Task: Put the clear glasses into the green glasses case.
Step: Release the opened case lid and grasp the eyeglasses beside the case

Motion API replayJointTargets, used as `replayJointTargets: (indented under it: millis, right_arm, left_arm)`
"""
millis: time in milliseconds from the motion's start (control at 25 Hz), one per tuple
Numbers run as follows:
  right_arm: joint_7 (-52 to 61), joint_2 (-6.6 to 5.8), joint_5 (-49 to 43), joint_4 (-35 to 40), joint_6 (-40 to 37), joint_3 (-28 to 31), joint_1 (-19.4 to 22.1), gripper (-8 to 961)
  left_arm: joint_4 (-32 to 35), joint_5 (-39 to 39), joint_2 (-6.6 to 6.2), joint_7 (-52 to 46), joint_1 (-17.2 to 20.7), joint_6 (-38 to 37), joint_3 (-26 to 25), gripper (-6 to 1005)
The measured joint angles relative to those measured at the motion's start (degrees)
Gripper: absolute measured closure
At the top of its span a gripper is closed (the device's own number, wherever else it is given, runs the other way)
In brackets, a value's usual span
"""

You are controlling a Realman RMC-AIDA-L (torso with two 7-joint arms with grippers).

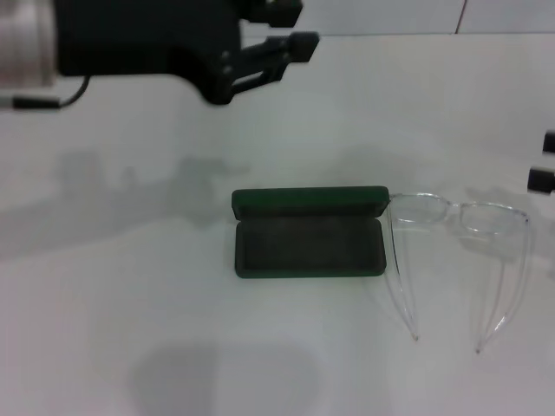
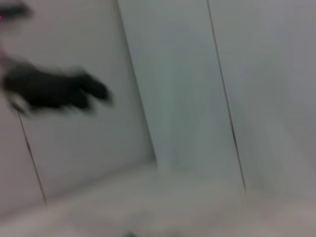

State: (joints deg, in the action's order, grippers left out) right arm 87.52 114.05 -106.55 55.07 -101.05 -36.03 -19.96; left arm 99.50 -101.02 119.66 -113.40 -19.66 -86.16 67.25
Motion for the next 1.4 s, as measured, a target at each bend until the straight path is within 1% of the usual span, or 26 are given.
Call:
replayJointTargets:
  millis: [80,160,200,240,280,320,360,400,440,480,520,560,600,680,760,880,920,1040,1280,1400]
  right_arm:
    - [8.5,0.09,-6.8,8.5,1.1,-2.6,-1.8,218]
    - [14.0,0.17,-11.9,14.7,1.3,-5.1,-3.6,262]
    - [16.4,0.18,-14.1,17.2,1.3,-6.3,-4.7,262]
    - [19.9,-0.07,-17.0,19.6,1.0,-8.0,-6.8,262]
    - [21.2,-0.33,-18.5,20.0,0.8,-8.7,-7.8,261]
    - [24.7,-1.06,-21.1,20.4,0.4,-10.5,-10.8,261]
    - [27.9,-2.21,-24.4,19.5,-0.4,-12.8,-14.2,261]
    - [29.2,-2.60,-25.5,19.0,-0.6,-13.6,-15.6,261]
    - [31.0,-3.28,-27.8,17.2,-1.4,-15.2,-18.7,261]
    - [31.9,-3.68,-29.5,15.1,-1.9,-16.2,-21.4,262]
    - [32.5,-3.77,-31.7,12.8,-2.3,-16.8,-23.8,262]
    - [32.7,-3.55,-33.8,10.5,-2.5,-17.1,-26.1,262]
    - [32.8,-3.29,-35.5,9.2,-2.4,-17.3,-27.4,263]
    - [32.6,-2.41,-39.9,5.2,-1.7,-18.2,-30.9,263]
    - [31.9,-1.02,-44.3,0.6,0.6,-19.6,-34.3,264]
    - [31.4,0.86,-48.1,-3.3,4.4,-23.6,-37.1,265]
    - [31.4,1.15,-48.5,-3.8,5.2,-25.1,-37.3,265]
    - [31.7,1.72,-48.4,-4.5,7.6,-29.0,-37.7,266]
    - [32.1,1.84,-48.0,-4.9,8.5,-29.8,-37.2,347]
    - [32.2,1.85,-48.1,-6.7,9.8,-29.8,-36.9,345]
  left_arm:
    - [-3.4,4.7,0.00,1.7,1.3,-3.2,-2.5,679]
    - [-8.3,9.3,-0.02,3.8,2.0,-6.5,-5.6,695]
    - [-11.8,11.9,-0.07,5.3,2.1,-8.4,-7.8,701]
    - [-15.5,14.3,-0.15,7.1,2.1,-10.4,-10.2,706]
    - [-18.0,15.5,-0.21,8.3,2.0,-11.6,-11.9,712]
    - [-21.1,17.1,-0.33,9.8,1.9,-13.2,-14.0,717]
    - [-24.7,18.5,-0.55,11.4,1.8,-14.9,-16.4,723]
    - [-26.6,18.9,-0.70,12.4,1.6,-15.8,-17.5,728]
    - [-29.6,19.5,-0.93,14.1,1.4,-17.1,-19.2,734]
    - [-31.8,19.7,-1.14,15.6,1.3,-18.1,-20.1,740]
    - [-33.7,19.8,-1.29,17.2,1.2,-18.7,-20.6,745]
    - [-35.0,19.8,-1.33,18.6,1.1,-19.0,-20.8,751]
    - [-36.2,19.8,-1.26,20.3,1.1,-19.1,-20.8,756]
    - [-38.3,19.6,-0.94,23.2,1.1,-19.2,-20.6,767]
    - [-40.1,19.5,-0.72,25.4,1.7,-19.3,-20.7,778]
    - [-41.5,19.4,-0.72,26.6,2.5,-19.4,-21.0,784]
    - [-42.0,19.3,-0.73,26.8,2.7,-19.4,-21.0,784]
    - [-43.2,19.3,-0.83,27.7,3.0,-19.5,-20.9,785]
    - [-44.9,19.1,-0.74,28.6,3.2,-19.5,-21.0,786]
    - [-45.6,19.1,-0.74,29.0,3.1,-19.5,-21.1,786]
